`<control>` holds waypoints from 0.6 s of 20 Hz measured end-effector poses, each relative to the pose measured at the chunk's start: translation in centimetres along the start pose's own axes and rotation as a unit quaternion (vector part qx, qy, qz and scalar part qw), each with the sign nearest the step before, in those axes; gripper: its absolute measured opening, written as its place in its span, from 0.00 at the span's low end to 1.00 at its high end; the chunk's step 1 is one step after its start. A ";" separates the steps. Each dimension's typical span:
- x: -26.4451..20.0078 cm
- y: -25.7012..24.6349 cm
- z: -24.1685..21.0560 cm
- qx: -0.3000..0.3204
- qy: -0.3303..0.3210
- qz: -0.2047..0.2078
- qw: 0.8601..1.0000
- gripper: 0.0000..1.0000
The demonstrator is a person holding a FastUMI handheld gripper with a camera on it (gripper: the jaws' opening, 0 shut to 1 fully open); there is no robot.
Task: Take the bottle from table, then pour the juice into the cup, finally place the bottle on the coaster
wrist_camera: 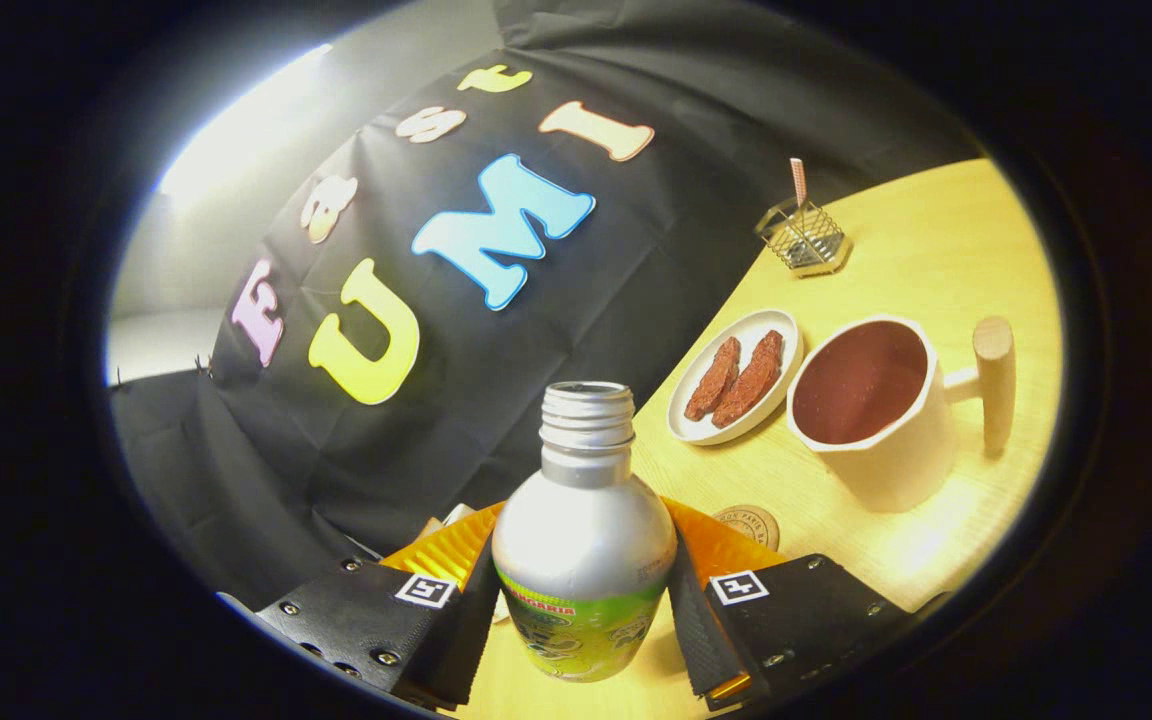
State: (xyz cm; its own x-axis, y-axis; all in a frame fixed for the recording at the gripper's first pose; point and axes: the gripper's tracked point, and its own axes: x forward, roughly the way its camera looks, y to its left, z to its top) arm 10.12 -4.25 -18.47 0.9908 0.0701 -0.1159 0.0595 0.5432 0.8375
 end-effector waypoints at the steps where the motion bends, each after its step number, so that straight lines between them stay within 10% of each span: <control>1: 0.0 0.0 0.1 0.015 0.001 0.005 1.000 0.77; 12: 0.1 0.2 1.7 0.172 -0.022 0.034 0.984 0.77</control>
State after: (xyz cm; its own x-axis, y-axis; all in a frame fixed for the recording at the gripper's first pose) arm 10.43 -5.55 -17.43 0.9977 0.0567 -0.0358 0.0224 0.2217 0.9749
